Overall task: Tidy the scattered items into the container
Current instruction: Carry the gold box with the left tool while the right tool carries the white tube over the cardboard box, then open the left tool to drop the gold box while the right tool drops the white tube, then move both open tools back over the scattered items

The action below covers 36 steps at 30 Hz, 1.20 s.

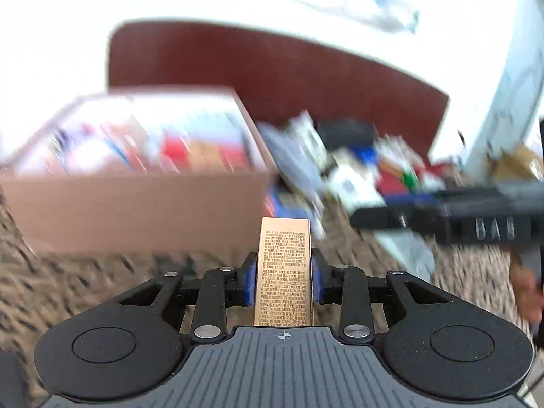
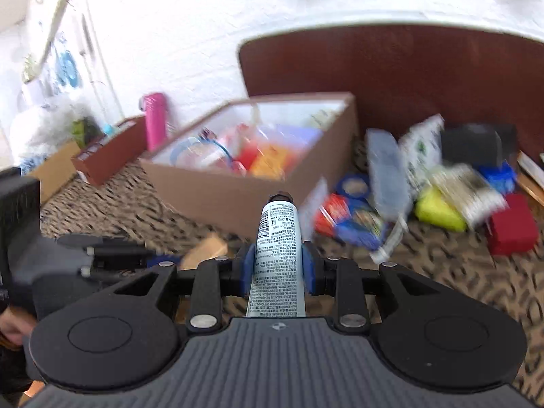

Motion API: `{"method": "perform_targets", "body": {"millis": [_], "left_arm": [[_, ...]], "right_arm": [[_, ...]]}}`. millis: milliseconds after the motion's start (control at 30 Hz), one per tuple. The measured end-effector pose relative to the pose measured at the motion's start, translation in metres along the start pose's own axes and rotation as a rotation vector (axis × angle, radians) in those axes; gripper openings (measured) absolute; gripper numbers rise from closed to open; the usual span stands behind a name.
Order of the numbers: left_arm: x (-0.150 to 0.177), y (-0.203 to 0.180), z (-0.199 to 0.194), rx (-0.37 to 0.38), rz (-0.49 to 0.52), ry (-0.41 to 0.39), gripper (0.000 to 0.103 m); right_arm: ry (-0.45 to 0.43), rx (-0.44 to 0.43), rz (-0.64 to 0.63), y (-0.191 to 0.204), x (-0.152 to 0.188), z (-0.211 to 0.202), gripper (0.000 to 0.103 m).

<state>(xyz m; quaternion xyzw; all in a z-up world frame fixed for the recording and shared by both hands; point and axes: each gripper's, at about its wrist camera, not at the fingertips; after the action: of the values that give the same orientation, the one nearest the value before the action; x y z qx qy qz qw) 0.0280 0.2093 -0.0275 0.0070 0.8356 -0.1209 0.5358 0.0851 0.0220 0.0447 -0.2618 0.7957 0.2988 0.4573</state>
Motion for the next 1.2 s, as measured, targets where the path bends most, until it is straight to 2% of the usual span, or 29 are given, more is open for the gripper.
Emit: {"method": "perform_targets", "body": {"millis": [133,267,367,533,733,867,900,933,967,1000,1033,1067,1200], "left_arm": [[-0.041,0.028,-0.01,-0.091,-0.069,-0.118,0.029],[-0.082,0.061,0.003,-0.16,-0.167,-0.165,0.029],[-0.102,0.078,0.026,-0.206,-0.186,-0.165,0.029],[-0.107,0.111,0.078,-0.206,-0.271,-0.112,0.029],[-0.1,0.134,0.106,-0.201,-0.308,-0.078,0.029],[-0.102,0.145,0.122,-0.194,-0.324,-0.07,0.03],[-0.103,0.148,0.125,-0.193,-0.331,-0.07,0.033],[-0.104,0.15,0.128,-0.193,-0.337,-0.073,0.048],[-0.104,0.151,0.128,-0.204,-0.342,-0.086,0.056],[-0.104,0.153,0.128,-0.214,-0.343,-0.102,0.078],[-0.104,0.153,0.127,-0.222,-0.34,-0.113,0.088],[-0.104,0.154,0.125,-0.226,-0.333,-0.128,0.094],[-0.101,0.156,0.119,-0.241,-0.336,-0.149,0.096]], "right_arm": [[-0.044,-0.039,-0.035,0.013,-0.039,0.015,0.033],[-0.067,-0.027,-0.046,0.023,-0.078,0.049,0.033],[-0.076,-0.008,-0.003,0.023,-0.1,0.082,0.033],[-0.06,0.023,0.129,0.01,-0.117,0.14,0.033],[-0.037,0.071,0.121,0.0,-0.123,0.189,0.033],[-0.021,0.068,0.159,-0.007,-0.127,0.213,0.034],[-0.019,0.065,0.169,-0.009,-0.128,0.218,0.034],[-0.017,0.062,0.178,-0.011,-0.128,0.224,0.036],[-0.018,0.061,0.18,-0.012,-0.128,0.228,0.04],[-0.021,0.074,0.176,-0.014,-0.128,0.231,0.048],[-0.028,0.097,0.17,-0.015,-0.127,0.231,0.064],[-0.042,0.111,0.158,-0.016,-0.126,0.23,0.065],[-0.031,0.118,0.153,-0.025,-0.12,0.222,0.065]]}}
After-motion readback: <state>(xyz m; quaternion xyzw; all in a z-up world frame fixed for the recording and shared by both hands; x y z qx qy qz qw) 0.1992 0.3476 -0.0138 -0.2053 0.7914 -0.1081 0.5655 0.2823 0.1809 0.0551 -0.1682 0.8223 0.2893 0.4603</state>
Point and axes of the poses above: each gripper's, at about its wrist camera, not at the fingertips, and z roughly the way its jaws point, y to its left, x to its underside, and after that the axes turned 10 degrees about -y, right-handed
